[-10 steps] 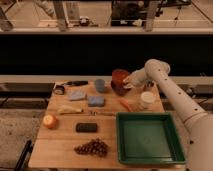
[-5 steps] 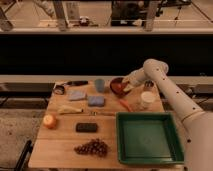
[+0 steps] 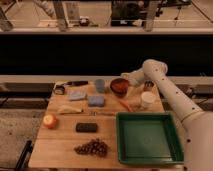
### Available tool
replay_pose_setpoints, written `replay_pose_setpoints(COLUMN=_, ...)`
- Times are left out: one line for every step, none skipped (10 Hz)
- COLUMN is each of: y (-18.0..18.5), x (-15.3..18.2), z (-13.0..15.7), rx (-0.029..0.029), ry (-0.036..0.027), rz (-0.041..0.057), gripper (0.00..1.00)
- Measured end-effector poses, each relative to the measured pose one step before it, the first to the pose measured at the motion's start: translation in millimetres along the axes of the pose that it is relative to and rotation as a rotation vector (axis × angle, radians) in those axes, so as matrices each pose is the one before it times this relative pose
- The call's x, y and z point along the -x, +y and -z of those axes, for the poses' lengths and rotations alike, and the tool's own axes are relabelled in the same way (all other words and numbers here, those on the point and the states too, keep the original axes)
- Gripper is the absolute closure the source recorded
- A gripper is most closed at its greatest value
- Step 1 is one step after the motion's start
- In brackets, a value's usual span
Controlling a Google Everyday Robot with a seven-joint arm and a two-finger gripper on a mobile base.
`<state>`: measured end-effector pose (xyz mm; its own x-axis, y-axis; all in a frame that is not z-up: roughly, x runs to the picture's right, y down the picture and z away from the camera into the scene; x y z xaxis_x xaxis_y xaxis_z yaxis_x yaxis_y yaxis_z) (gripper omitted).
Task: Stack bowls on top of each other
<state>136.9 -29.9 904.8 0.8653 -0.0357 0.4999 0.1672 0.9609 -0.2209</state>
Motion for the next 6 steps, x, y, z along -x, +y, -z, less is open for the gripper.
replay_pose_setpoints(y=-3.96, x=5.63, z=2.29, rx=-0.01729, ry=-0.00418, rz=0.00364, gripper=0.20)
replay_pose_setpoints(y=-4.39, x=4.72, z=6.40, rx=-0.01752, ry=-0.00189, rz=0.00394, gripper=0.20)
replay_pose_setpoints(y=-7.34, x=7.11, z=12.85, rx=-0.02598, ry=-0.00150, rz=0.00783, gripper=0.20)
replay_pose_setpoints(y=-9.11, x=8.80, z=13.10, rx=-0.02481, ry=-0.00198, rz=0.00937, gripper=0.20)
replay_pose_setpoints(y=-7.96, x=8.78, z=9.56, rx=-0.02131, ry=-0.00286, rz=0.00975, gripper=0.20)
replay_pose_setpoints(y=-4.65, x=5.42, z=5.55, rx=-0.01223, ry=-0.00171, rz=0.00424, gripper=0.20)
